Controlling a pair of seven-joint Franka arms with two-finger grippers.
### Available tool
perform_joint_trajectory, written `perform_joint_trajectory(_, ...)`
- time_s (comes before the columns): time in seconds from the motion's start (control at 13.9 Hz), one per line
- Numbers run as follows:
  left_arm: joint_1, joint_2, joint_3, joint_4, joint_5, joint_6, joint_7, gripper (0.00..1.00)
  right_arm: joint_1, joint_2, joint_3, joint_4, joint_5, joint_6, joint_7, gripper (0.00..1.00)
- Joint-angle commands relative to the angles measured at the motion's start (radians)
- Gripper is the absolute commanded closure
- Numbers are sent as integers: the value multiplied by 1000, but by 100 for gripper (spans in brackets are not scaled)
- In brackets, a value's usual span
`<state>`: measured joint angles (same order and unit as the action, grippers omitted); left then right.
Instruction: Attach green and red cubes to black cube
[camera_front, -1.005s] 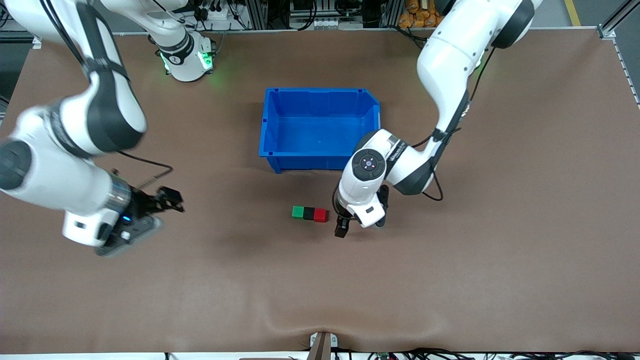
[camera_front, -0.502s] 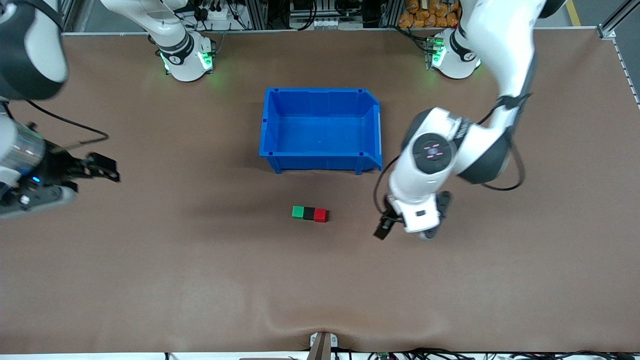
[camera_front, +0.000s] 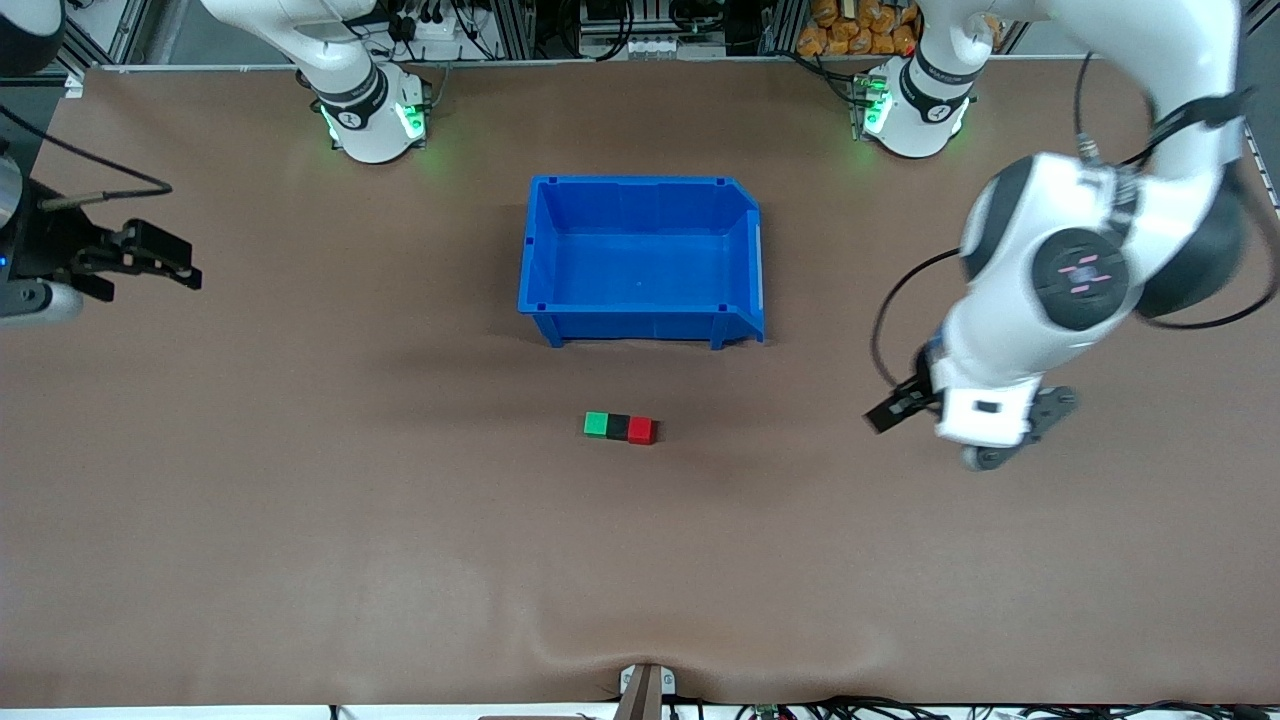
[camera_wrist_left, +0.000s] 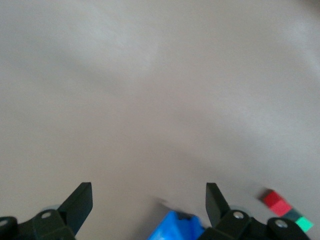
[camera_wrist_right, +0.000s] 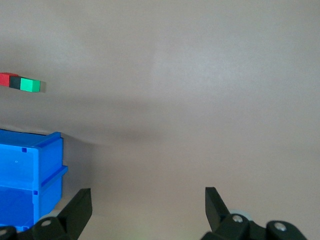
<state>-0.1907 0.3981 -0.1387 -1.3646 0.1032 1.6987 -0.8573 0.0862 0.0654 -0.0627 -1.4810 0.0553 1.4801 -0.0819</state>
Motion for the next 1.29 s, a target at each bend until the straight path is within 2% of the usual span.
perform_joint_trajectory(0.0,56,-85,-13,-41,1,-97,195,0,-6,-82,7,-122,-11,26,57,0)
perform_joint_trajectory(0.29,120,-171,4,-53,-34,-163,542,0,-8,-82,7,-119,-11,-12,122,0)
perform_joint_trajectory(0.43,102,-235,91,-97,-65,-166,693,0,-8,-81,7,-119,-12,-12,120,0)
perform_joint_trajectory(0.57,71,-326,132,-178,-60,-166,705,0,-8,-81,7,-119,-35,-12,119,0)
perform_joint_trajectory(0.86,68,-493,142,-336,-51,-139,704,0,-16,-76,7,-119,-40,-1,117,0)
perform_joint_trajectory(1.0,76,-567,128,-398,-51,-137,704,0,-17,-76,7,-119,-38,-4,117,0)
perform_joint_trajectory(1.08,91,-585,99,-413,-54,-140,704,0,-16,-76,7,-119,-38,-6,117,0)
perform_joint_trajectory(1.22,116,-599,70,-403,-56,-166,699,0,-17,-76,7,-119,-38,-7,117,0)
